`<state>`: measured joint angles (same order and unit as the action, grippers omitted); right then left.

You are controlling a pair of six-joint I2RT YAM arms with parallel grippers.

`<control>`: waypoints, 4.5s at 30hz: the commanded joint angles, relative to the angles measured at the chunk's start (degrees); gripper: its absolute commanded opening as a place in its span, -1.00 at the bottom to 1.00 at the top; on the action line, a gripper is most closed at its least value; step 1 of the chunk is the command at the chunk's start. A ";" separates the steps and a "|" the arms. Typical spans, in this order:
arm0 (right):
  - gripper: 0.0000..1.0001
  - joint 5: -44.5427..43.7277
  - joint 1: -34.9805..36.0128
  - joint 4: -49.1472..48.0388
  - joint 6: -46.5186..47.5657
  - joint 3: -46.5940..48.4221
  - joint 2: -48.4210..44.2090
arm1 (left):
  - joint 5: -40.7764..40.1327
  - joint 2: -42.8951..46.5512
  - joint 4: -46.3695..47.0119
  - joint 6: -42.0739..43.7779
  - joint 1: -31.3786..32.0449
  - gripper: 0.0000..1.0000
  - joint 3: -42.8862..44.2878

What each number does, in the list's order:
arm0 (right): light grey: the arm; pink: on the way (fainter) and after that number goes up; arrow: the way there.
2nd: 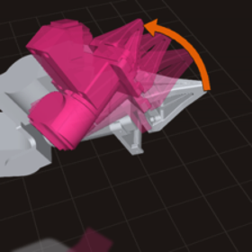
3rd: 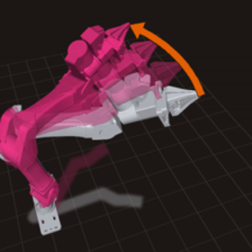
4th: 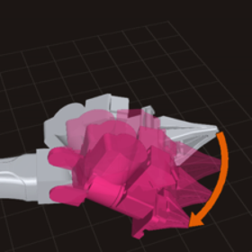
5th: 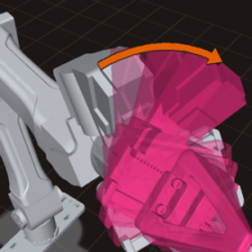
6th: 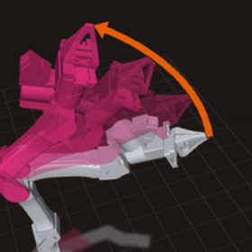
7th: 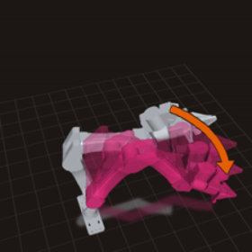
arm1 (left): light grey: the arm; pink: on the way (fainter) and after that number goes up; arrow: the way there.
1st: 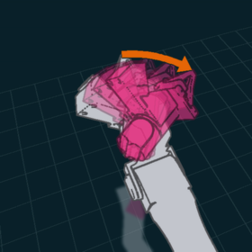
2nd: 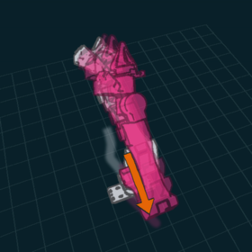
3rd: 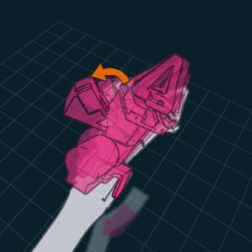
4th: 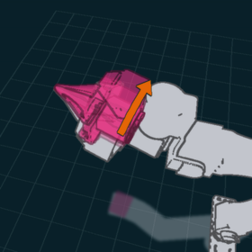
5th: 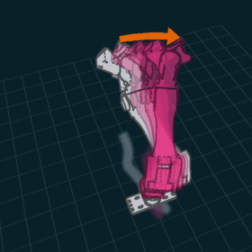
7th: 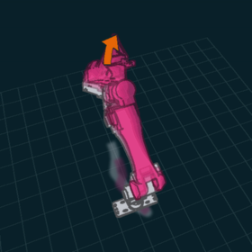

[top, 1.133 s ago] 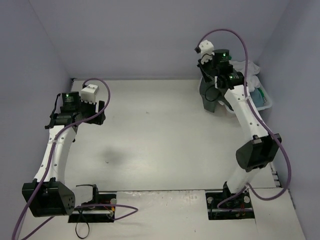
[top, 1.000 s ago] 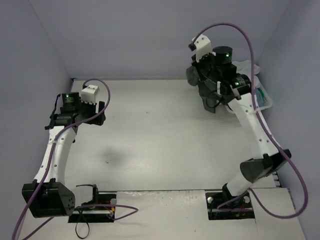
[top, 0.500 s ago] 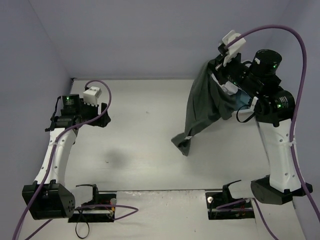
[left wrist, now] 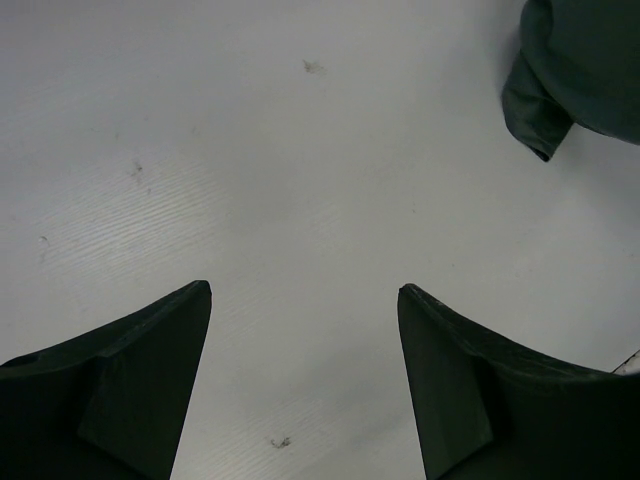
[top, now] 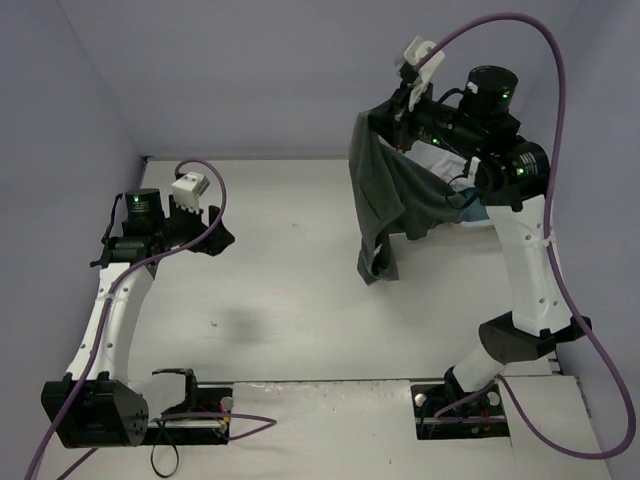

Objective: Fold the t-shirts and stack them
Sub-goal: Move the crumpled T-shirt to the center of the board, then flatten out the crumpled T-shirt at the center of the board.

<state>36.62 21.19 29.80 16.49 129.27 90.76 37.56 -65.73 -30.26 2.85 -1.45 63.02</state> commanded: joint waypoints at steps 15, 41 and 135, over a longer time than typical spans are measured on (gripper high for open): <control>-1.00 -0.23 15.20 -5.02 -0.94 1.86 2.31 | 2.60 6.32 5.56 0.58 0.84 0.35 -2.20; -1.00 -22.20 30.67 -7.13 14.79 7.93 1.35 | -1.26 11.60 6.71 3.22 0.84 0.02 -9.68; 0.05 -29.33 -3.61 -42.29 59.18 -90.60 -10.34 | -13.57 6.59 -1.91 18.94 23.25 0.47 -11.79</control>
<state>4.97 18.33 -10.04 73.58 36.21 79.59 24.18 -59.79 -34.04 20.91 21.43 50.65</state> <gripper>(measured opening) 0.523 0.737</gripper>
